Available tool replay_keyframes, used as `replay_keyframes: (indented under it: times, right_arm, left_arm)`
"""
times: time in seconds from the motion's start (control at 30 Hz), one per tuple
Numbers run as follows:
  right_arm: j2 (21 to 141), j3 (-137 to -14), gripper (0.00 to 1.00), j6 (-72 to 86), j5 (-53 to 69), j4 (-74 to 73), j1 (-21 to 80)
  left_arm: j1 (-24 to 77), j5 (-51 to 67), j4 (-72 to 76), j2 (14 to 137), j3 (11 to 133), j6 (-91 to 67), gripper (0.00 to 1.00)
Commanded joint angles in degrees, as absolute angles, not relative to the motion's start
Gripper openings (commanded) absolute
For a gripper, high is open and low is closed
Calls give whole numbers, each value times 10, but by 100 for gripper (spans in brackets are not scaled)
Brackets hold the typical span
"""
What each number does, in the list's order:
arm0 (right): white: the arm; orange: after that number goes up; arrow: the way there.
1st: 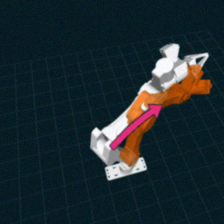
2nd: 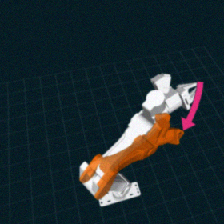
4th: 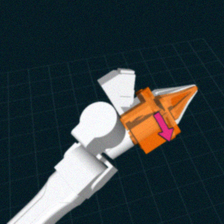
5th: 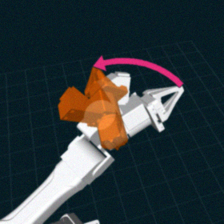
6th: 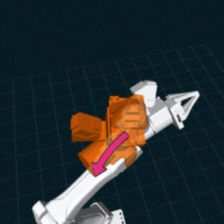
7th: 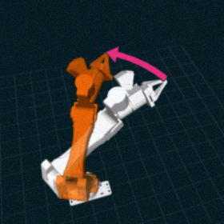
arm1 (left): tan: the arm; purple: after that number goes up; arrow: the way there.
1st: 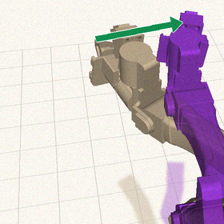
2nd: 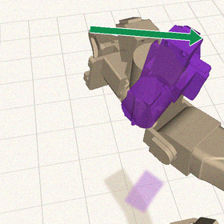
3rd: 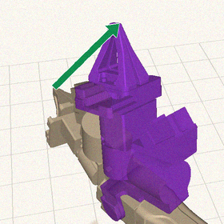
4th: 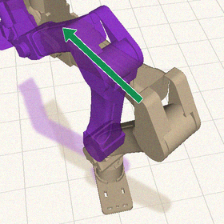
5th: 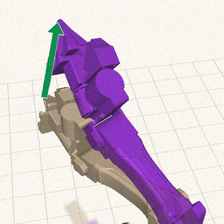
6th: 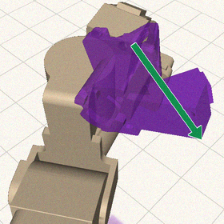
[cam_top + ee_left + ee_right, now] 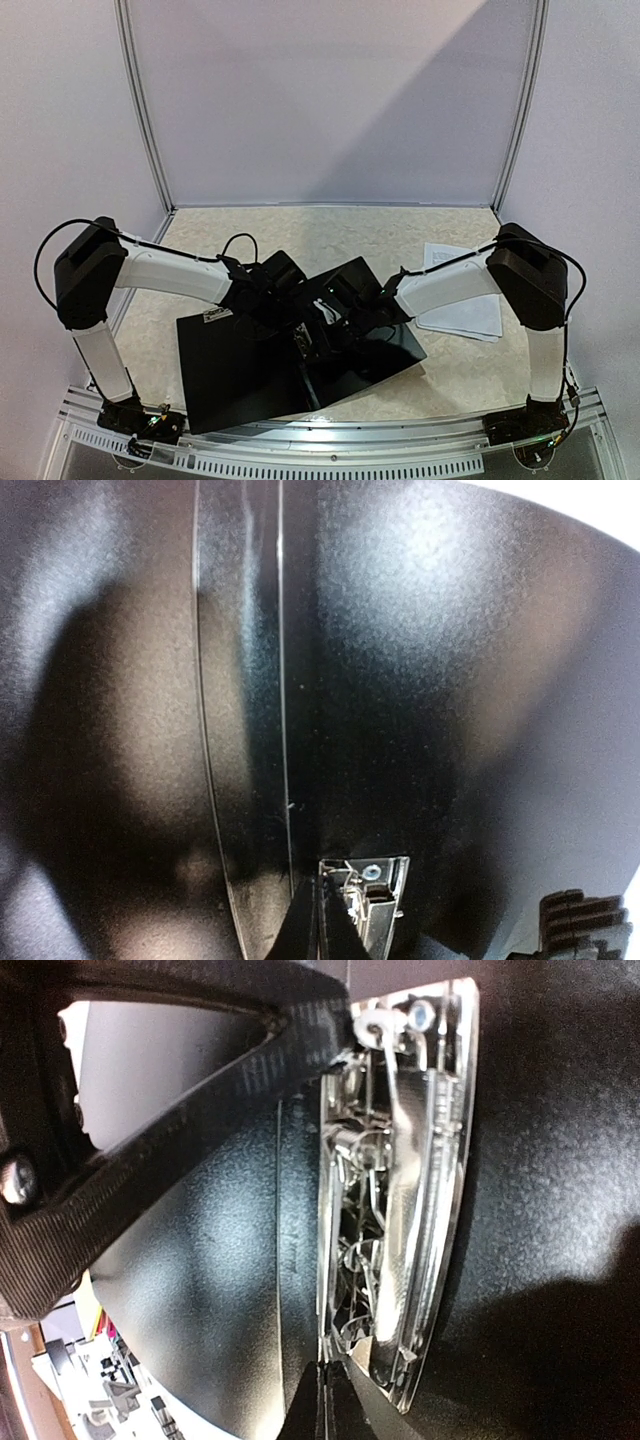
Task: Put the files into the folder
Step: Open the spring clip on the folder at the center of the board.
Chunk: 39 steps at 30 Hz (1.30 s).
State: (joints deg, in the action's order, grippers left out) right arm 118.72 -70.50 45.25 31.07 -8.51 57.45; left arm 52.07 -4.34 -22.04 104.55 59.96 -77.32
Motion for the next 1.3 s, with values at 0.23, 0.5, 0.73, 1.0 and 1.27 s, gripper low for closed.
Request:
replay_keyframes:
  times: [0.23,0.5,0.73,1.0,1.27]
  right_arm:
    - [1220,-674,0,476,40,-229,580]
    - [1267,-740,0,443,-72,-317,602]
    - [1267,-715,0,465,-101,-323,581]
    - [1161,-649,0,471,-15,-196,568]
    - [1034,-666,26,450,97,-72,569]
  left_arm:
    - [523,-52,-273,1076,584,-742,0]
    - [524,-62,-262,1077,579,-730,0]
    - [525,-62,-256,1090,581,-721,0]
    - [526,-67,-252,1098,585,-707,0]
    - [525,-104,-268,1098,611,-673,0]
